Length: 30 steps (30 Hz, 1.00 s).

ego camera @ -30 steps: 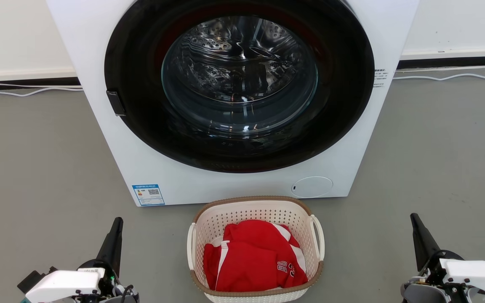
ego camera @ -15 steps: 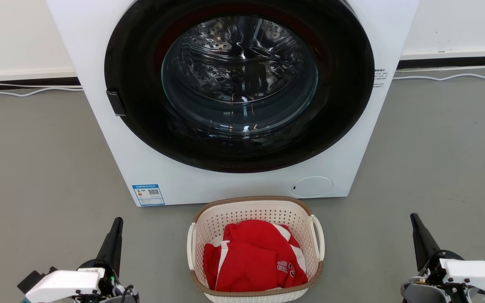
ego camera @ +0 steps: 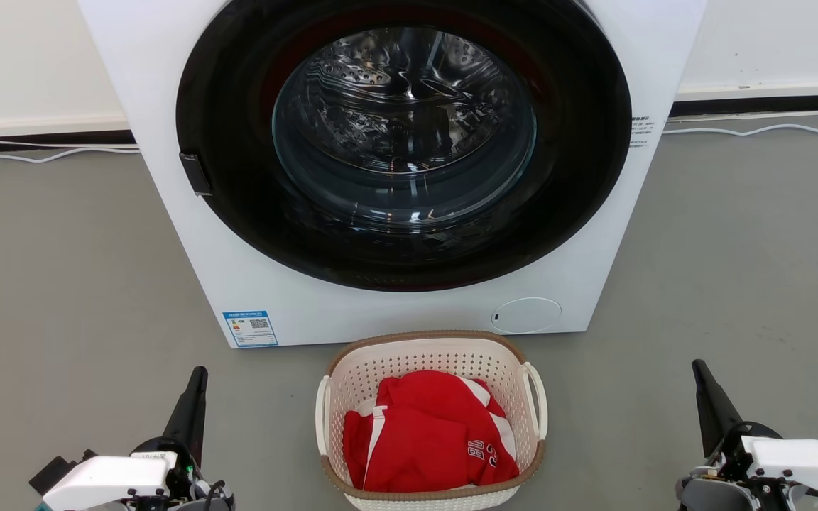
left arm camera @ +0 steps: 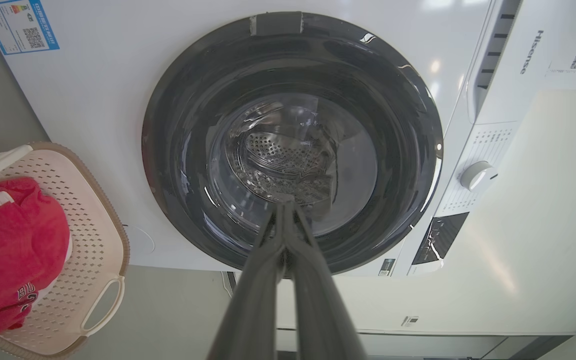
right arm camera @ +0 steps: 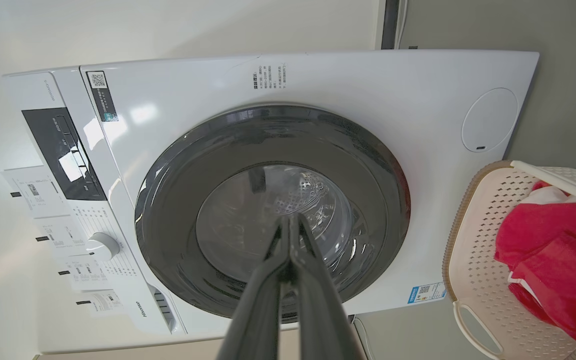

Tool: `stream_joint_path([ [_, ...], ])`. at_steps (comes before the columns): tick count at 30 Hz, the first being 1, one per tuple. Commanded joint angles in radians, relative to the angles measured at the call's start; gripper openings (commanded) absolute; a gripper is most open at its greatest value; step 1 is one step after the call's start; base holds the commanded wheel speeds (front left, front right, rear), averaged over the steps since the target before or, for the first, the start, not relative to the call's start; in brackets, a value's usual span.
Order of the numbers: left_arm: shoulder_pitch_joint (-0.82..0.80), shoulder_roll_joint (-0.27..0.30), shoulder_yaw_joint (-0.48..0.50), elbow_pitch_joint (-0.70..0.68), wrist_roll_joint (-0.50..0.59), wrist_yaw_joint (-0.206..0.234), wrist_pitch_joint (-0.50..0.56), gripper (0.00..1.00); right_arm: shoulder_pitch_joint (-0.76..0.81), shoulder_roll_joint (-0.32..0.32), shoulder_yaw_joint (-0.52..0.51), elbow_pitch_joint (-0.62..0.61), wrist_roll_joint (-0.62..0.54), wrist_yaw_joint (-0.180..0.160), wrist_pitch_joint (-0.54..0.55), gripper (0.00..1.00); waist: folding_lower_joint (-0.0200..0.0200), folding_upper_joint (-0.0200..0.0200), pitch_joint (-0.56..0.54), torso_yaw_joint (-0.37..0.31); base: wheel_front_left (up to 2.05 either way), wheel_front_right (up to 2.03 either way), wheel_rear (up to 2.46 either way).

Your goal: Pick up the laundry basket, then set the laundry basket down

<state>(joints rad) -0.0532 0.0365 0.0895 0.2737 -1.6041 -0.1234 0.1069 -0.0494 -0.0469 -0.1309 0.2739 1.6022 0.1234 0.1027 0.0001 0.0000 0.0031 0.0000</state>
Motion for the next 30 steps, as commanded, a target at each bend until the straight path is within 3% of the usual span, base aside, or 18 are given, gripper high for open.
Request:
stream_joint_path([
  [1, -0.055, 0.014, 0.024, -0.029, -0.005, -0.007, 0.006, 0.0, -0.058, -0.003, 0.017, -0.029, 0.007, 0.007, 0.01, 0.0, 0.0, 0.0, 0.0, 0.0, 0.0, 0.0, 0.0],
  [30, -0.055, 0.014, 0.024, -0.029, -0.005, -0.007, 0.006, 0.0, -0.058, -0.003, 0.017, -0.029, 0.007, 0.007, 0.01, 0.0, 0.0, 0.0, 0.0, 0.0, 0.0, 0.0, 0.0],
])
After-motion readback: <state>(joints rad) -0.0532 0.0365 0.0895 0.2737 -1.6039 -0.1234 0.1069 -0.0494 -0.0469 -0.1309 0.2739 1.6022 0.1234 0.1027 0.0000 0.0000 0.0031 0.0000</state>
